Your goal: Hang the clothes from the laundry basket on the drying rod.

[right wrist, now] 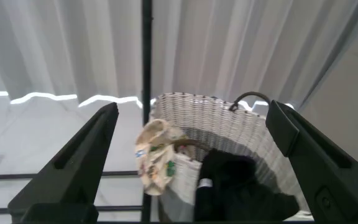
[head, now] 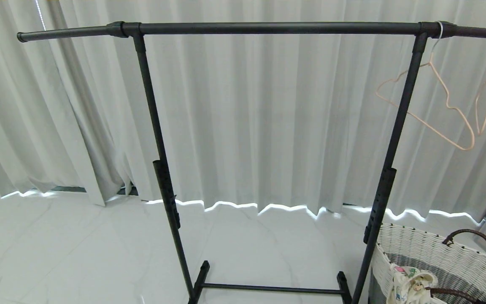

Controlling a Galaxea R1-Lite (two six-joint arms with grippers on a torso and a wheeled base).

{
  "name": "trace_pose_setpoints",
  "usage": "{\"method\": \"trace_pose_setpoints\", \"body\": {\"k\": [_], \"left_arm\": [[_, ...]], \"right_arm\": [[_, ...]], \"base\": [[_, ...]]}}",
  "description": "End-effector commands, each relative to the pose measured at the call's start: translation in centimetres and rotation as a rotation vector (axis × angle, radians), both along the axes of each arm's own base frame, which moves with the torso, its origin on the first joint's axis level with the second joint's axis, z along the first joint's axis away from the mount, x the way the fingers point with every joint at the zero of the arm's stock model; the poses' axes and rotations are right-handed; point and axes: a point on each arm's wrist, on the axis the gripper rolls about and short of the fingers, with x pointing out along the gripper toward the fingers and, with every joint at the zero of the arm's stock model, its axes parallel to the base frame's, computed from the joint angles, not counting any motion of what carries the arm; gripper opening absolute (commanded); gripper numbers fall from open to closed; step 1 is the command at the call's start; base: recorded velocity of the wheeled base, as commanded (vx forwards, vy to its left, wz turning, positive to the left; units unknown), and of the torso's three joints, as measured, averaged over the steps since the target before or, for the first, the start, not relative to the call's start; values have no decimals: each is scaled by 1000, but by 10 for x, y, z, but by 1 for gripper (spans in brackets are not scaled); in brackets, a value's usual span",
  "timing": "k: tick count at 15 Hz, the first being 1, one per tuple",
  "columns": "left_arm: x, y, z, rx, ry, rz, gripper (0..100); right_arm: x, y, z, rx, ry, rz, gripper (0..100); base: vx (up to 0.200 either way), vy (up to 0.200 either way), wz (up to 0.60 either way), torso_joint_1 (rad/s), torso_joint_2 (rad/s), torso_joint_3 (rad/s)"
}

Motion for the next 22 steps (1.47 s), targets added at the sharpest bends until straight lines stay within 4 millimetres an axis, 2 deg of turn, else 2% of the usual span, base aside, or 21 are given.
{"method": "trace_pose_setpoints", "body": {"k": [1, 9, 16, 17, 22], "left_arm": [[0, 0, 0, 0, 1, 1, 100], [0, 0, 0, -2, 1, 1, 100], [0, 0, 0, -6, 1, 2, 100], [0, 0, 0, -6, 0, 2, 100], [0, 0, 0, -12, 1, 5, 100]], "right_arm": [[0, 0, 0, 1, -1, 0, 100], [0, 0, 0, 1, -1, 0, 100], [0, 0, 0, 20, -2, 0, 100], [0, 0, 0, 65, -5, 2, 100], [1, 1, 1, -50, 6, 26, 100]], "base": [[0, -200, 0, 7, 2, 7], [0, -200, 0, 0, 2, 2], [0, 0, 0, 0, 0, 0], [0, 0, 0, 0, 0, 0], [0, 0, 0, 0, 0, 0]]}}
